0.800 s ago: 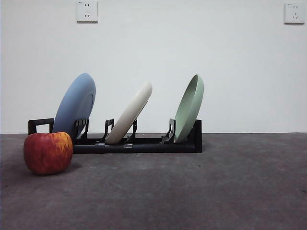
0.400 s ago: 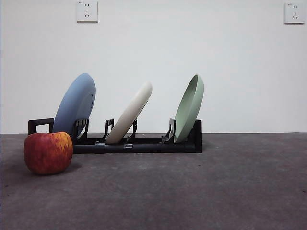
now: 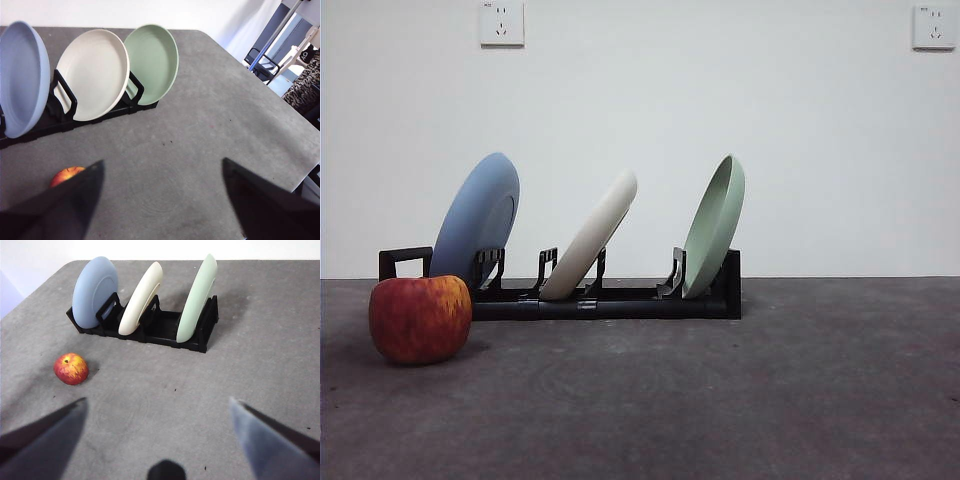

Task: Take the yellow plate from the plate rack,put the plate on the table,take the apple from the table,put the apple in the plate

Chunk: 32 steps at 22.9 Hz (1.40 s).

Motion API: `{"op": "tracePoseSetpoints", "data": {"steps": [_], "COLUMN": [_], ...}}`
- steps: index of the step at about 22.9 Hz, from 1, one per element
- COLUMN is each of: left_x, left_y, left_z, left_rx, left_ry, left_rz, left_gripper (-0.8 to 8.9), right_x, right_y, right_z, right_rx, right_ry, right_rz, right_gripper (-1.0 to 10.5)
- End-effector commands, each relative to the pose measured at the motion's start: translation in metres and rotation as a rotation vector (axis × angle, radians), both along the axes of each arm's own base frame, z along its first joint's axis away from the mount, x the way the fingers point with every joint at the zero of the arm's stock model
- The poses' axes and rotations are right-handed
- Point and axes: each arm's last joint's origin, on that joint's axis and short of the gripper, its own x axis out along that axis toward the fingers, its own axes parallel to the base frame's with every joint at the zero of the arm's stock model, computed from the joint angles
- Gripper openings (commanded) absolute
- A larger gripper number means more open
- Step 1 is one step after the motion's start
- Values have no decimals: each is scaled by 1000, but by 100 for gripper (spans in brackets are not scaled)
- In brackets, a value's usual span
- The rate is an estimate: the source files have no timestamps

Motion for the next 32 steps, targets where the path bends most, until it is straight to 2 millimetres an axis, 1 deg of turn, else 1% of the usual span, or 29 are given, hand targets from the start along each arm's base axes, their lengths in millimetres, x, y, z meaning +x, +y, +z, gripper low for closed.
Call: {"op": "tracePoseSetpoints", "data": {"steps": [1, 7, 10, 14, 17, 22, 24, 25, 26, 28, 30, 32], "left_x": [6, 32, 51, 82, 106, 171, 197, 214, 222, 246, 267, 282], "left_y": [0, -5, -13, -31, -49, -99, -116, -128, -133, -147, -156, -163], "left_z": [2, 6, 6, 2, 0, -2, -6, -13, -16, -28, -42, -57], "left_rx": [6, -4, -6, -6, 37, 262, 321, 350, 361, 384, 393, 409], "left_ry": [-21, -84, -117, -154, -170, -192, -187, -177, -171, -144, -120, -98], "left_rz": [-12, -64, -109, -179, -204, -165, -154, -158, -156, -154, -159, -150], "left_gripper": [628, 627, 627, 627, 627, 627, 627, 627, 627, 627, 627, 627], "right_x": [1, 7, 11, 16, 19, 26, 28, 29, 30, 31, 32, 33], "right_y": [0, 1, 0, 0, 0, 0, 0, 0, 0, 0, 0, 0], "right_z": [1, -1, -2, -3, -4, -7, -7, -8, -8, -9, -9, -10], "right_rx": [-5, 5, 7, 11, 12, 19, 19, 19, 20, 20, 20, 20], "right_ry": [-2, 23, 40, 60, 71, 99, 106, 110, 112, 118, 125, 133], "right_rz": [9, 25, 26, 32, 32, 41, 41, 41, 41, 41, 41, 40], "right_gripper": [568, 568, 568, 568, 568, 568, 567, 567, 567, 567, 567, 567]}}
